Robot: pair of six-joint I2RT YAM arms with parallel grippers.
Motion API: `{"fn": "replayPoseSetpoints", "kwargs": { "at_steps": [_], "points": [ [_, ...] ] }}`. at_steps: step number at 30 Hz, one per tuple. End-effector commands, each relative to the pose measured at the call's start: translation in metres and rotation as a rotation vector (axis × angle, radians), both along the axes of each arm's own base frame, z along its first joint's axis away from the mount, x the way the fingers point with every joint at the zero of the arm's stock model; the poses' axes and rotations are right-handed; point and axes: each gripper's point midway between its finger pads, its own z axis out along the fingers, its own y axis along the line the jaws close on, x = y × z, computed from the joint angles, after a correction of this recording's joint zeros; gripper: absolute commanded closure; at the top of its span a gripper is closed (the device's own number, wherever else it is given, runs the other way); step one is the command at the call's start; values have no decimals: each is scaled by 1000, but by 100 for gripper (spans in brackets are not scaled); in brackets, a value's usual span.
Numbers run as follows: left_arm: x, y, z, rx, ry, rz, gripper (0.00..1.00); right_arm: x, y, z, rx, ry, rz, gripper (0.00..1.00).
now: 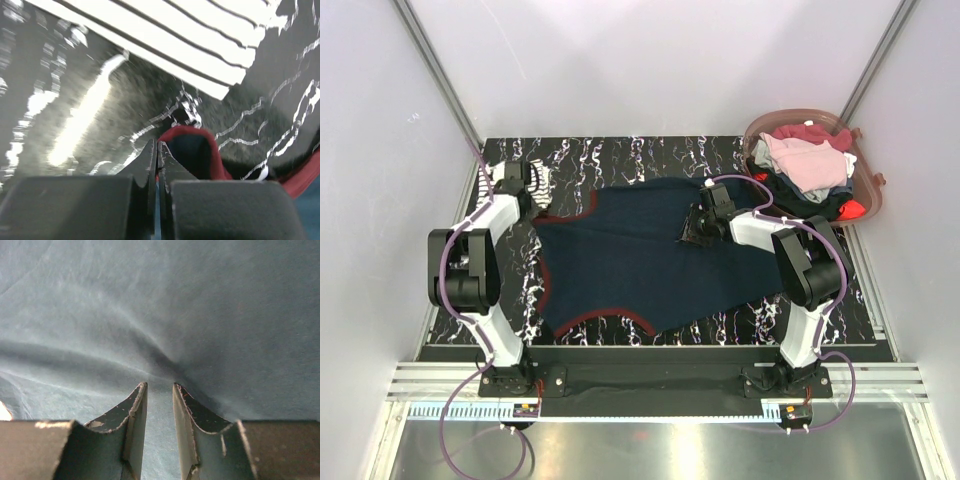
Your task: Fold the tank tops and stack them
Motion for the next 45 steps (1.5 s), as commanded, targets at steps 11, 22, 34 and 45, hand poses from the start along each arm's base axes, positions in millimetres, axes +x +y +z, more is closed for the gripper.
{"fn": "replayPoseSetpoints", "kwargs": {
  "at_steps": [11, 22, 34, 45],
  "points": [
    [24, 12, 62, 285, 14, 18, 29, -4, -14, -15, -38, 26, -27, 65],
    [6, -7, 26, -121, -109, -35, 59, -4, -15, -13, -43, 22, -28, 65],
    [-8, -18, -21, -179, 6, -62, 45, -4, -15, -14, -42, 25, -28, 65],
    [-16, 2, -49, -244, 82, -1, 64, -6, -14, -14, -41, 21, -32, 66]
  ]
}}
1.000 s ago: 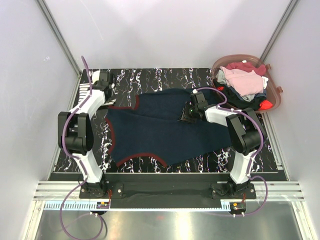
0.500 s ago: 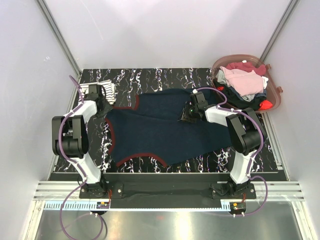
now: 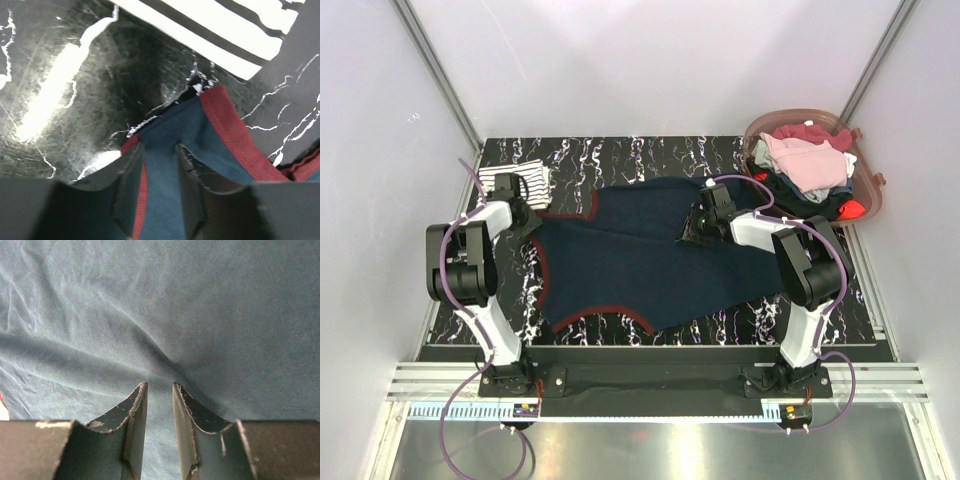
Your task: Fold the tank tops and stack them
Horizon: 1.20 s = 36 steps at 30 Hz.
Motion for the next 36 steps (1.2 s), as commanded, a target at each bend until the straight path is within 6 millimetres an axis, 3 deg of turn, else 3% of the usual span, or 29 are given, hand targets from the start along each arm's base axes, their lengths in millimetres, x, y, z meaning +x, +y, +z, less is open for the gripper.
{"fn": "replayPoseSetpoints", "kwargs": {
  "at_steps": [1, 4, 5, 9, 14, 18, 19, 23, 26, 28, 31, 34, 36],
  "points": [
    [-2, 9, -12, -59, 12, 30, 66, -9, -11, -14, -48, 32, -19, 65],
    [-2, 23, -13, -82, 6, 63, 97, -16, 3, -17, -53, 36, 16, 65],
    [-4, 24, -13, -108, 2, 67, 100, -15, 8, -16, -53, 31, 25, 65],
    [4, 41, 1, -135, -84, 119, 99, -27, 39, -19, -59, 26, 99, 65],
    [1, 65, 16, -24, -90, 169, 97, -26, 55, -6, -62, -44, 149, 60],
    [21, 70, 37, -7, -131, 151, 89, -15, 64, 22, -38, -117, 181, 51],
    [24, 70, 40, -7, -141, 149, 81, -11, 65, 35, -44, -135, 188, 49],
    [29, 68, 55, 5, -184, 146, 60, 9, 44, 69, -139, -200, 131, 40],
    [21, 66, 61, 36, -196, 148, 42, 19, 34, 89, -122, -207, 99, 35],
    [15, 67, 64, 49, -199, 163, 38, 30, 24, 102, -111, -224, 71, 30],
    [9, 62, 69, 70, -210, 173, 37, 44, 5, 106, -148, -208, 28, 30],
    [2, 40, 70, 76, -220, 155, 37, 53, -18, 99, -173, -175, -16, 31],
    [-4, 13, 68, 75, -220, 113, 39, 59, -34, 93, -204, -168, -61, 31]
  ]
}}
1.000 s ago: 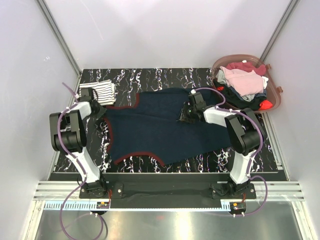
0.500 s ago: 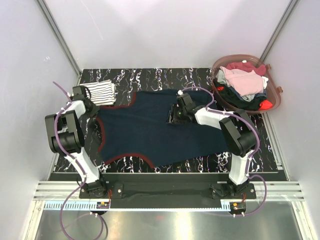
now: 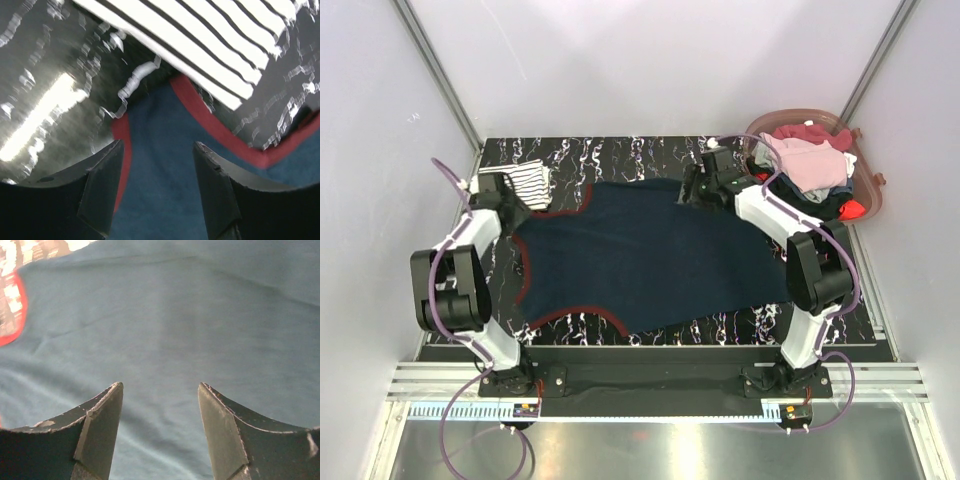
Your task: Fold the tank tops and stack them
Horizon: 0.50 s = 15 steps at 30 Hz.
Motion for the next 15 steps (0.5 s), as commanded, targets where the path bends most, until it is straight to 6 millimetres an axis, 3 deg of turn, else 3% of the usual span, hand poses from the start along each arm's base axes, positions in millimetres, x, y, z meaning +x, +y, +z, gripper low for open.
{"fn": "replayPoseSetpoints", "kwargs": {
  "at_steps": [1, 3, 7, 9, 11, 12, 14, 15],
  "points": [
    [-2, -29, 12, 35, -55, -16, 39, 9, -38, -3, -78, 16, -86, 31],
    [-2, -46, 14, 22, -65, -37, 39, 17, -53, -11, -121, 33, -127, 30],
    [6, -73, 29, -22, -116, -99, 39, 41, -79, -8, -165, 19, -214, 28],
    [14, -94, 40, -32, -159, -179, 39, 50, -100, -16, -242, 20, -268, 28],
    [19, -119, 49, -45, -192, -256, 39, 63, -116, -12, -298, -1, -299, 29],
    [20, -125, 47, -36, -185, -283, 39, 64, -121, -26, -319, 37, -299, 29],
    [16, -142, 42, -39, -163, -320, 39, 75, -121, -24, -290, 38, -280, 29],
    [13, -146, 34, -48, -138, -326, 39, 77, -128, -33, -292, 65, -285, 29]
  ]
}}
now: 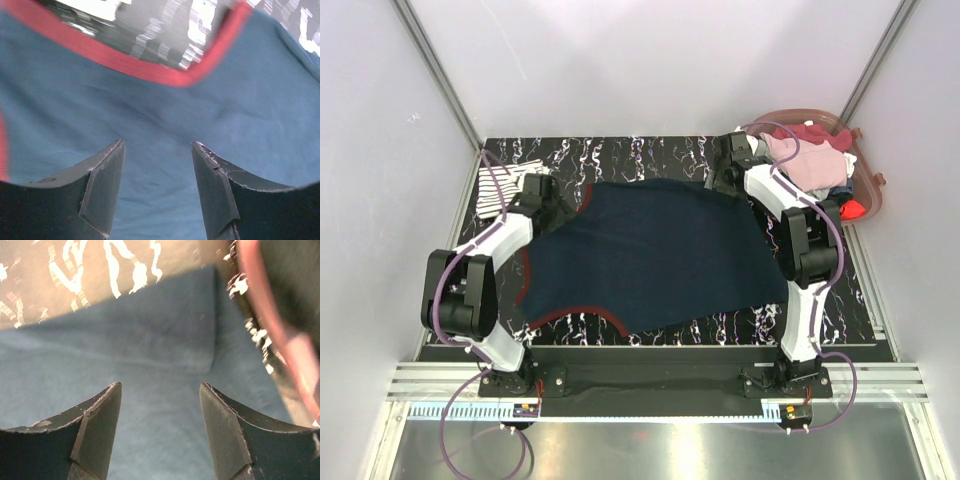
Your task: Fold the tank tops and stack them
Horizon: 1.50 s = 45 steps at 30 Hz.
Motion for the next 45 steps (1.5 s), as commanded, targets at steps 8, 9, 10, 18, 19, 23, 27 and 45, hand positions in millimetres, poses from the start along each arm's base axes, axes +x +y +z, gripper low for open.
{"fn": "replayPoseSetpoints", "kwargs": {
  "at_steps": [8, 9, 10, 18, 19, 23, 27, 45],
  "points": [
    [-38, -38, -31, -61, 106, -112, 41, 27, -17, -11, -3, 56, 10, 26],
    [-41, -39, -32, -72, 109, -109, 41, 29, -14, -11, 10, 40, 13, 26],
    [-45, -42, -34, -92, 116, -122, 41, 25, -10, -16, 16, 50, 24, 25],
    [-73, -40, -64, -197, 282, -26, 43, 22, 7, -6, -2, 31, 64, 25],
    [-72, -38, -67, -224, 286, -18, 43, 22, 8, -5, -3, 28, 67, 25],
    [-72, 2, -72, -244, 289, 106, 45, 18, 16, -10, -19, 33, 82, 25],
    [-76, 53, -65, -199, 264, 277, 46, 17, 21, -17, -15, 46, 94, 26],
    [3, 58, 82, 34, -260, 154, 17, 8, 11, -32, -189, 70, 42, 40]
  ]
}}
